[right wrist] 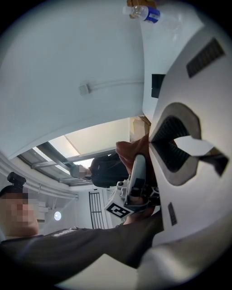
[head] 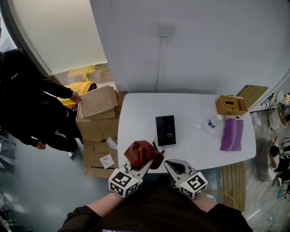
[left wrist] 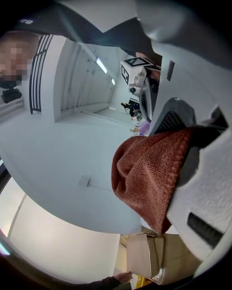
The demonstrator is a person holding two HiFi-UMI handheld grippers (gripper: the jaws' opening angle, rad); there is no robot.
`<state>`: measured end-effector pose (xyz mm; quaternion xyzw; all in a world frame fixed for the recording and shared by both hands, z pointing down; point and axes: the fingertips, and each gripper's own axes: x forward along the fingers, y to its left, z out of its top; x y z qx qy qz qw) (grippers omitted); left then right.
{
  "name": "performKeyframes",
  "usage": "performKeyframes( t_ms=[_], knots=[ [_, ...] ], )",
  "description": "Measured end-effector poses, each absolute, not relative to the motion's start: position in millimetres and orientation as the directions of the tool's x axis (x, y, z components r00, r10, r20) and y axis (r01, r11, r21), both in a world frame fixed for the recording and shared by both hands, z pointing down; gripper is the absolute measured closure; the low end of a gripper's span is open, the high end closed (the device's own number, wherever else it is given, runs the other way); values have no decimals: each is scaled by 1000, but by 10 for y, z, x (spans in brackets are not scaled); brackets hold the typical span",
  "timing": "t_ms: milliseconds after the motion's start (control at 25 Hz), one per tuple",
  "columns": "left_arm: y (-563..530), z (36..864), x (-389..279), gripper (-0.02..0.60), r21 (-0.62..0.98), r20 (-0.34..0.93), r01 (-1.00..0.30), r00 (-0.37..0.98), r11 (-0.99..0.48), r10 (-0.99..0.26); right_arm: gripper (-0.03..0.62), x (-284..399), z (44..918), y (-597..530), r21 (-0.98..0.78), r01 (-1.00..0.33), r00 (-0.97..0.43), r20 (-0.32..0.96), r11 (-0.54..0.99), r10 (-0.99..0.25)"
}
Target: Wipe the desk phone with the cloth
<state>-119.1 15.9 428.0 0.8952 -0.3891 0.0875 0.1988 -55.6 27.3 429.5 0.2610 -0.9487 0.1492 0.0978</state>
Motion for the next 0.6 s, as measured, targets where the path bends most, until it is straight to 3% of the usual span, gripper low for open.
performKeyframes(
  t_ms=[600],
  knots=[
    [231,4222,-1115,524,252,279,-698,716,-671,-640,568,-556,4278,296,-208,-549,-828,266,809,-494]
  ],
)
